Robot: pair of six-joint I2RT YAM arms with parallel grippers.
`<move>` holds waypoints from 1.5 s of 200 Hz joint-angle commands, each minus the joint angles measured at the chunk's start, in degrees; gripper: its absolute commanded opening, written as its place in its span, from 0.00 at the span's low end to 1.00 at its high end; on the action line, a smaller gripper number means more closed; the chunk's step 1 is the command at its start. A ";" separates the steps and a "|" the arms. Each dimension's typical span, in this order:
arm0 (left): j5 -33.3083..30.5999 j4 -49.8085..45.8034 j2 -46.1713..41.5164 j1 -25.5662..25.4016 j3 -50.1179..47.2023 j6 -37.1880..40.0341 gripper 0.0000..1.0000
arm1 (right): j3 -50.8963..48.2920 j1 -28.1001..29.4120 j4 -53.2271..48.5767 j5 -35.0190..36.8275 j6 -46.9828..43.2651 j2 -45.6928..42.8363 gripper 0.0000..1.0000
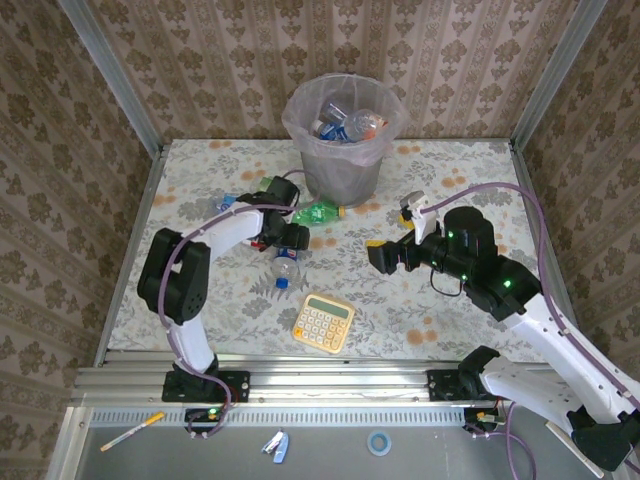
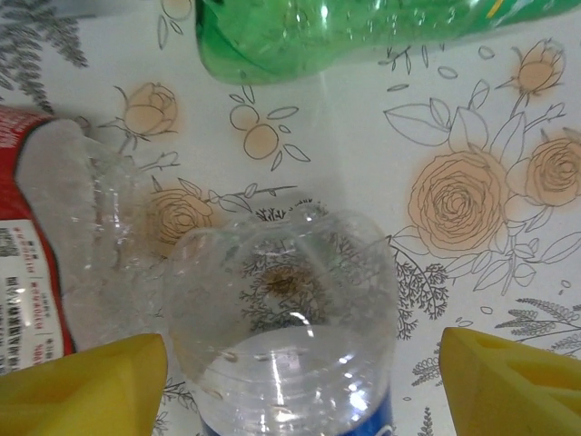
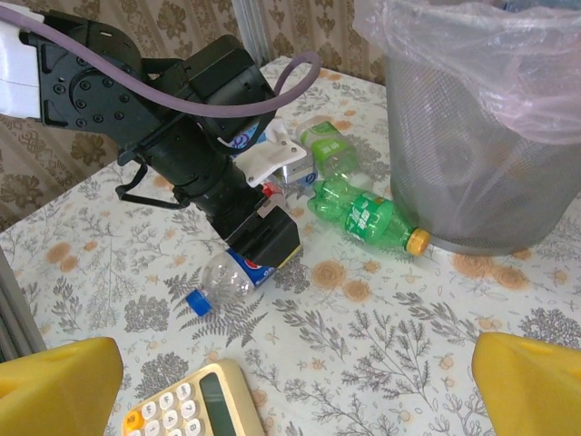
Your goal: Throw the plastic bottles in the bin
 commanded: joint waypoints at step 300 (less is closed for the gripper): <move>1.89 3.85 -3.11 -3.67 -1.31 0.82 0.46 | -11.07 0.30 0.53 4.38 3.79 -7.27 1.00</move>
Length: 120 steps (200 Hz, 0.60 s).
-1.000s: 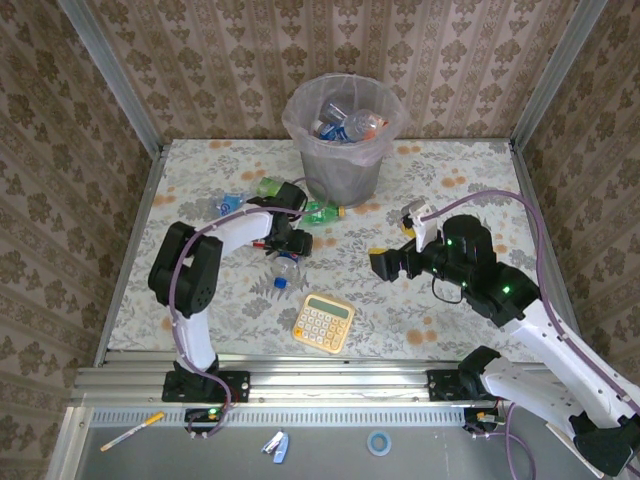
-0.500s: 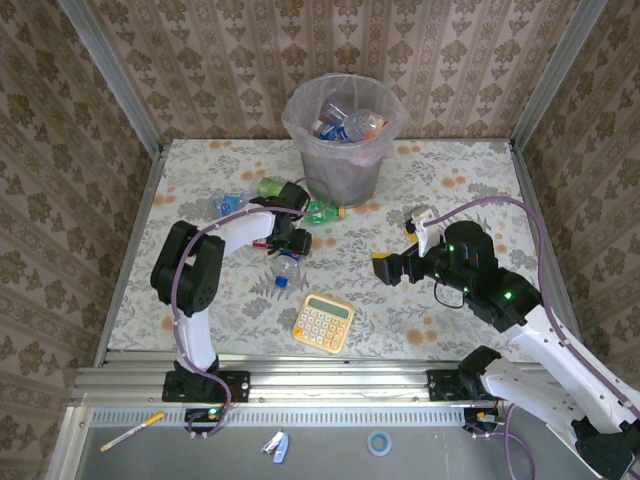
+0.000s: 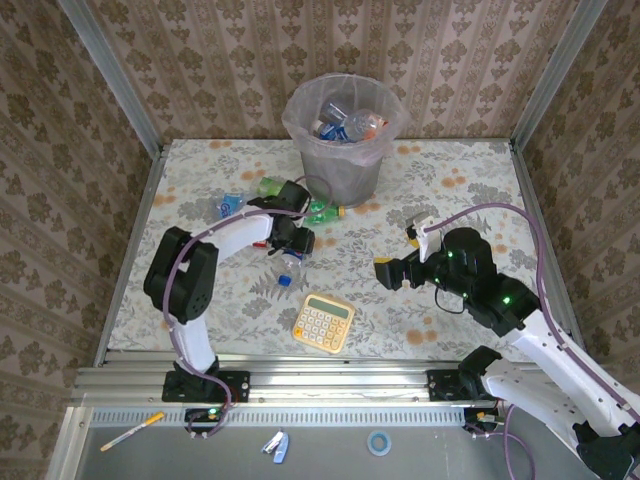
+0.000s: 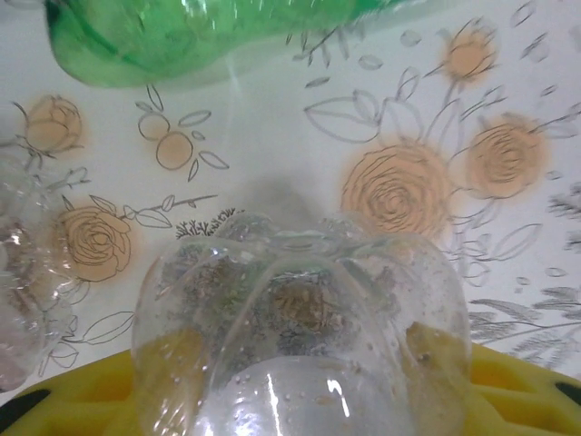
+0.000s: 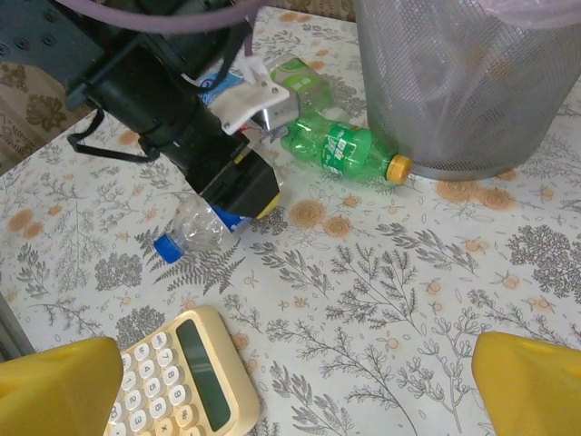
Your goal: Throw the plastic bottles in the bin
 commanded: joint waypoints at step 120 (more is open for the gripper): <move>5.26 14.19 -21.45 -0.98 -8.06 1.49 0.43 | -2.59 0.25 0.44 2.27 2.21 -2.42 1.00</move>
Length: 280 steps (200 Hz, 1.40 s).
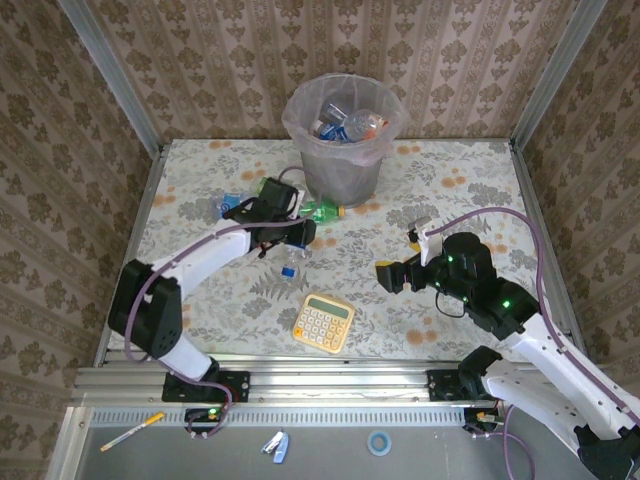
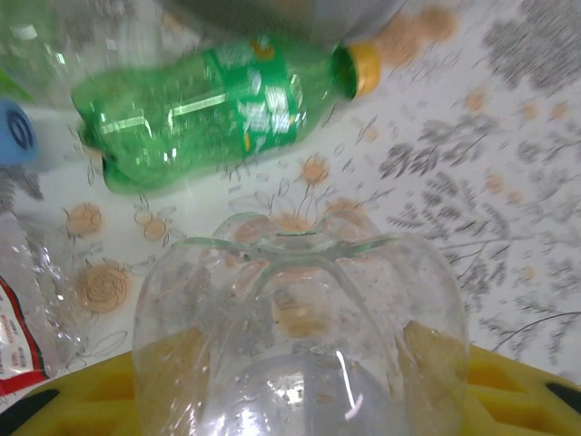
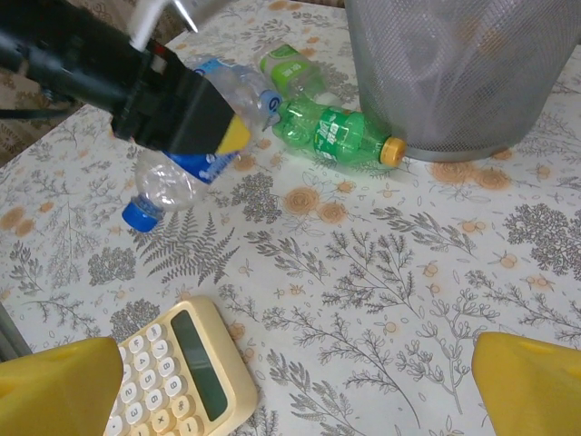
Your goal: Throw the plastic bottles in the bin
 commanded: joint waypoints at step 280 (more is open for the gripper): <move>-0.30 70.59 -19.14 6.22 4.12 -1.05 0.48 | 1.88 0.21 -4.01 2.83 -1.68 -3.55 1.00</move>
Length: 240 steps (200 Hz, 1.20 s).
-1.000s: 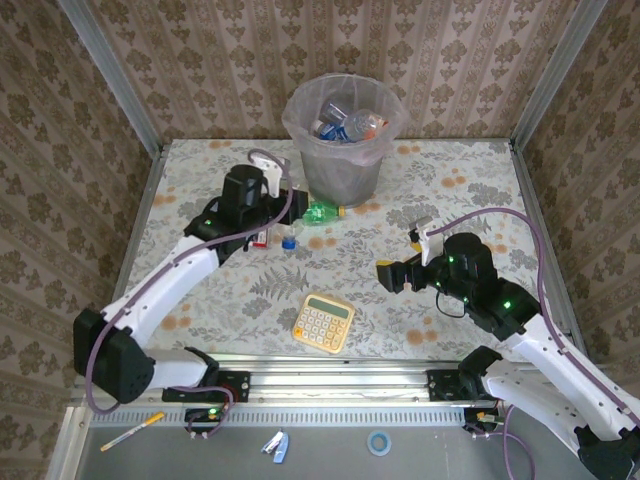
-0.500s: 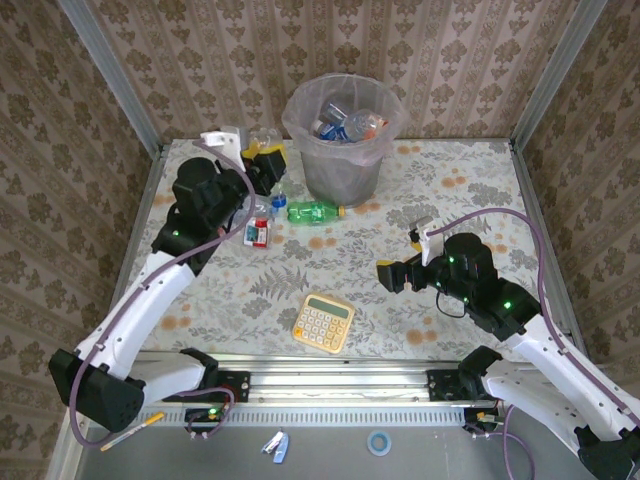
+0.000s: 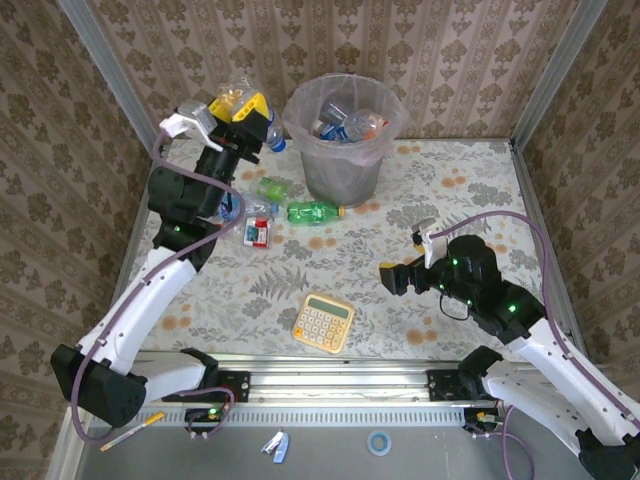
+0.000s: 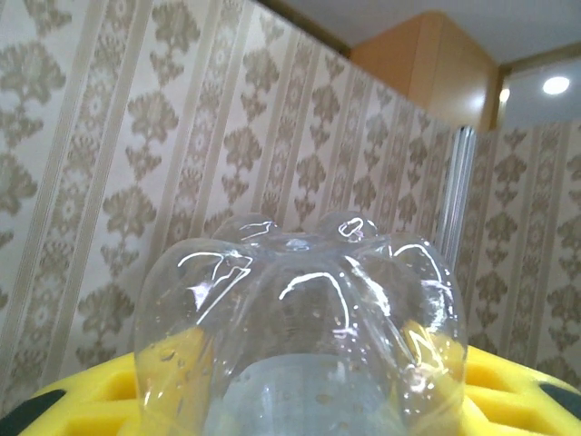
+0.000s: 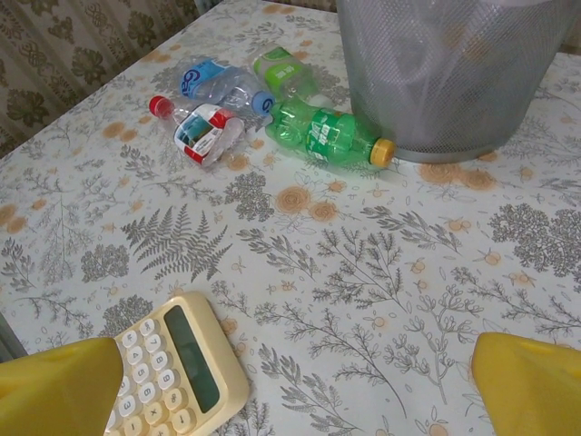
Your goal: Throw the plastic bottles in the bin
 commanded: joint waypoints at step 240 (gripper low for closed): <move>1.09 22.92 3.62 0.18 9.38 3.96 0.48 | 0.57 0.16 -2.74 2.88 -1.00 -3.52 1.00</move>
